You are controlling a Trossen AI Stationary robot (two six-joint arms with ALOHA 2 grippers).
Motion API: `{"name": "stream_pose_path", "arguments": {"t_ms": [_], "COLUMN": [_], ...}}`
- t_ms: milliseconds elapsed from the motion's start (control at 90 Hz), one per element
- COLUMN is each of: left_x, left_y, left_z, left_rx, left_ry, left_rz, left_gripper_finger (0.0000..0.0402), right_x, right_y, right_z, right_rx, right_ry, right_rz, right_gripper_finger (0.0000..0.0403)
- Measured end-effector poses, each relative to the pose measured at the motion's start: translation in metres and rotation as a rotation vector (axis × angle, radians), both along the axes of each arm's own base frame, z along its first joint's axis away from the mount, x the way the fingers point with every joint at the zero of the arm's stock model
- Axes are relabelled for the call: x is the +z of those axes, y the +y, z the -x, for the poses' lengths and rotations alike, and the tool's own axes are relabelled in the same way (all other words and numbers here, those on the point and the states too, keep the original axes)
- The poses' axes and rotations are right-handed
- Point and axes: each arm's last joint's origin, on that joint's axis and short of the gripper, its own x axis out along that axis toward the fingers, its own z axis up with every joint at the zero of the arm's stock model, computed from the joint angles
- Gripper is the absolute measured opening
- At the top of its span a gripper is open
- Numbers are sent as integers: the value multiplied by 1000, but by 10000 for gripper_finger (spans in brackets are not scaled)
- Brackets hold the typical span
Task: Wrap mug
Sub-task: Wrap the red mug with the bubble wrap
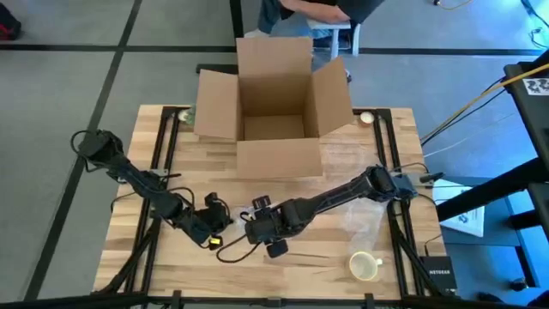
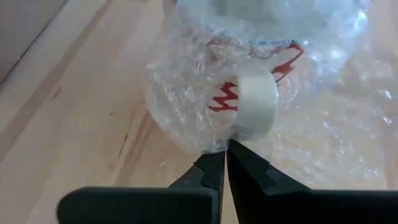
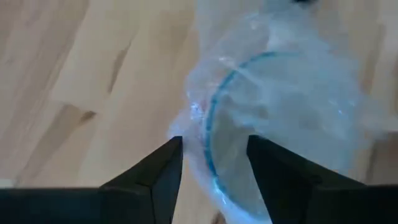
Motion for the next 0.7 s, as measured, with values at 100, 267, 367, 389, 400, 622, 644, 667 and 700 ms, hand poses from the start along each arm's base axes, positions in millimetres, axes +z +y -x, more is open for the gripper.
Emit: {"name": "stream_pose_path", "arguments": {"t_ms": [100, 267, 367, 389, 400, 622, 644, 667, 700], "left_x": [0, 0, 0, 0, 0, 0, 0, 0, 0], "left_y": [0, 0, 0, 0, 0, 0, 1, 1, 1], "left_z": [0, -1, -1, -1, -1, -1, -1, -1, -1], "left_rx": [0, 5, 8, 8, 8, 6, 6, 6, 7], "left_ry": [1, -6, -7, -8, -9, -7, -6, -5, -7], "left_rz": [0, 0, -2, -2, -1, -4, -5, -5, -4], "left_gripper_finger": [0, 0, 0, 0, 0, 0, 0, 0, 0], "right_x": [-14, -27, -18, -15, -14, 31, 36, 41, 48], "right_y": [-3, -5, -5, -5, -5, -3, -3, -4, -4], "right_z": [-1, 2, 1, 2, 1, -2, -2, -2, -1], "right_rx": [0, -8, -10, -9, -9, -10, -10, -10, -13], "right_ry": [-17, -6, -9, -3, 0, -3, -6, -6, -9], "right_rz": [-44, -59, -67, -70, -71, -84, -85, -85, -87], "right_gripper_finger": [172, 172, 172, 172, 172, 172, 172, 172, 172]}}
